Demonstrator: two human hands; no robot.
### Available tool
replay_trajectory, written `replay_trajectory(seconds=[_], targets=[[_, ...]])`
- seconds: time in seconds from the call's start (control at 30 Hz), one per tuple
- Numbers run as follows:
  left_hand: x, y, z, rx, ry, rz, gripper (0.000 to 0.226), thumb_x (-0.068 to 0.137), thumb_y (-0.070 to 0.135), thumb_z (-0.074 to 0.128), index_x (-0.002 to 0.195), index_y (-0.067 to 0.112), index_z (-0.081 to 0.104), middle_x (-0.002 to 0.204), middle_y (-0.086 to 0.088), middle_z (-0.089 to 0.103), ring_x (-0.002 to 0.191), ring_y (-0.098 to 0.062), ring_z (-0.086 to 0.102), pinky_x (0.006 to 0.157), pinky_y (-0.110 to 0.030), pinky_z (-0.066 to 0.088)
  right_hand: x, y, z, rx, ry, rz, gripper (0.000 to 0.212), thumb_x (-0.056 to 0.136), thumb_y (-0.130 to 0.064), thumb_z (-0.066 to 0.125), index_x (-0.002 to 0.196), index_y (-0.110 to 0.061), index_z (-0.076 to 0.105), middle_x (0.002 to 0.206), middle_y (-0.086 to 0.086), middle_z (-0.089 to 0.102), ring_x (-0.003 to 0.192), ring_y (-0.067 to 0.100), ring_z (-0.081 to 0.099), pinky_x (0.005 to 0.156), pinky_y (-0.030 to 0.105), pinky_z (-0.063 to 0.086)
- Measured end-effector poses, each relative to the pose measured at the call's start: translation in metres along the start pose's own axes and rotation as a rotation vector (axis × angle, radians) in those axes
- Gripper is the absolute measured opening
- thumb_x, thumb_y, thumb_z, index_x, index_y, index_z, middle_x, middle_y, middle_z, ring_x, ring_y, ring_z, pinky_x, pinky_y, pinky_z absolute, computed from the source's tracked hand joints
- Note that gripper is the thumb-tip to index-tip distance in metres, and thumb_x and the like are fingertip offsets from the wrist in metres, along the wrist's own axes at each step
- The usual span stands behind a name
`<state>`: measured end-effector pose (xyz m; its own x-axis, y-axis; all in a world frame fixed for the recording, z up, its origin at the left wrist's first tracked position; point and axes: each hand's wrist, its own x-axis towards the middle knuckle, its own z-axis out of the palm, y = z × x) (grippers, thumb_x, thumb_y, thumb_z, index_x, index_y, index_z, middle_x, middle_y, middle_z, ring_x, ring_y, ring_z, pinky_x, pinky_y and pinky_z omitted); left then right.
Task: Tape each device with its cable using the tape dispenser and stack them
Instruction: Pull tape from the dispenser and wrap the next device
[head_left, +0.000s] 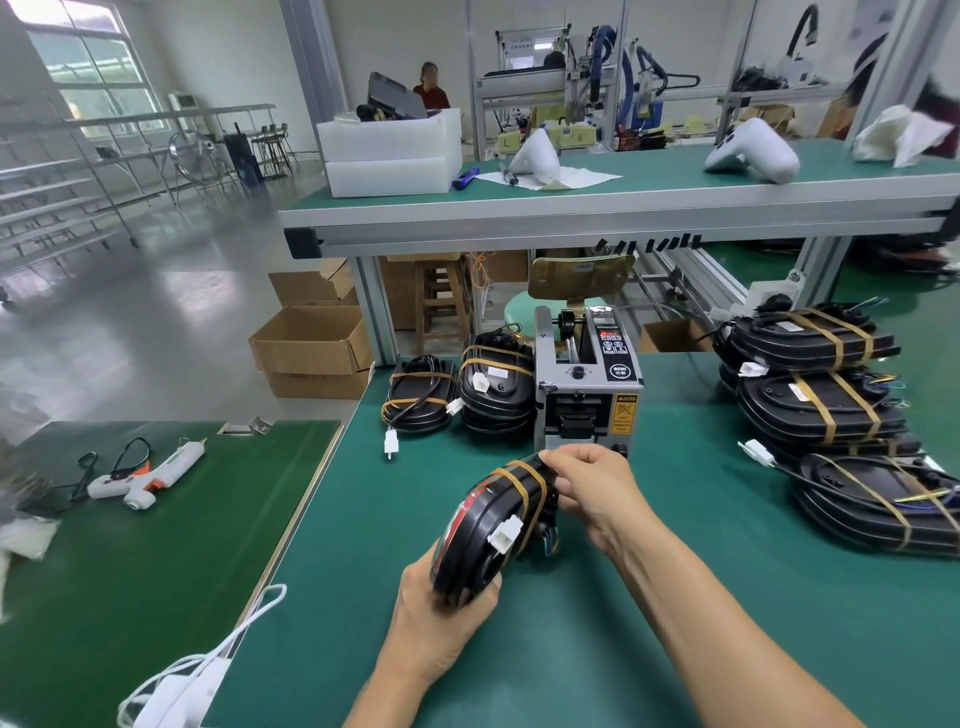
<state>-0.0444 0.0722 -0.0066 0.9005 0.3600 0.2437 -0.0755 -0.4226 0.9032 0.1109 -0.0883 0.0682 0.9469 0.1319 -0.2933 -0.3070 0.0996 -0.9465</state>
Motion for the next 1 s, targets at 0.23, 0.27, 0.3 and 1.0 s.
replay_trajectory(seconds=[0.23,0.27,0.3,1.0], targets=[[0.0,-0.002,-0.001,0.005,-0.01,-0.011,0.022,0.074,0.043,0.08,0.093,0.036,0.073,0.074,0.002,0.071,0.065,-0.005,0.055,0.065,-0.021,0.052,-0.008,0.008,0.005,-0.055,0.042,-0.099,0.009,0.091,-0.022,0.078,0.095,-0.015,0.076,0.079,-0.003,0.069,0.071,0.01,0.062,0.079,0.037,0.059],[0.0,-0.003,-0.001,0.005,-0.016,-0.01,0.022,0.074,0.043,0.081,0.094,0.035,0.073,0.076,-0.001,0.071,0.065,-0.006,0.055,0.066,-0.022,0.052,-0.009,0.007,0.004,-0.051,0.022,-0.096,0.012,0.089,-0.024,0.08,0.096,-0.015,0.076,0.081,-0.002,0.07,0.073,0.01,0.063,0.081,0.038,0.059],[0.0,-0.003,0.0,0.006,-0.018,-0.009,0.022,0.074,0.042,0.081,0.094,0.035,0.073,0.078,-0.003,0.071,0.066,-0.007,0.056,0.066,-0.023,0.053,-0.01,0.006,0.003,-0.054,-0.007,-0.086,0.017,0.087,-0.026,0.082,0.098,-0.015,0.076,0.085,0.0,0.072,0.074,0.011,0.064,0.082,0.04,0.06],[0.002,0.012,0.001,-0.073,-0.115,0.05,0.074,0.076,0.026,0.088,0.137,0.056,0.06,0.127,0.017,0.077,0.115,-0.003,0.073,0.094,-0.01,0.051,-0.018,0.012,-0.013,-0.191,-0.123,-0.275,0.03,0.095,-0.052,0.064,0.097,-0.024,0.073,0.088,-0.006,0.077,0.081,0.013,0.071,0.074,0.029,0.052]])
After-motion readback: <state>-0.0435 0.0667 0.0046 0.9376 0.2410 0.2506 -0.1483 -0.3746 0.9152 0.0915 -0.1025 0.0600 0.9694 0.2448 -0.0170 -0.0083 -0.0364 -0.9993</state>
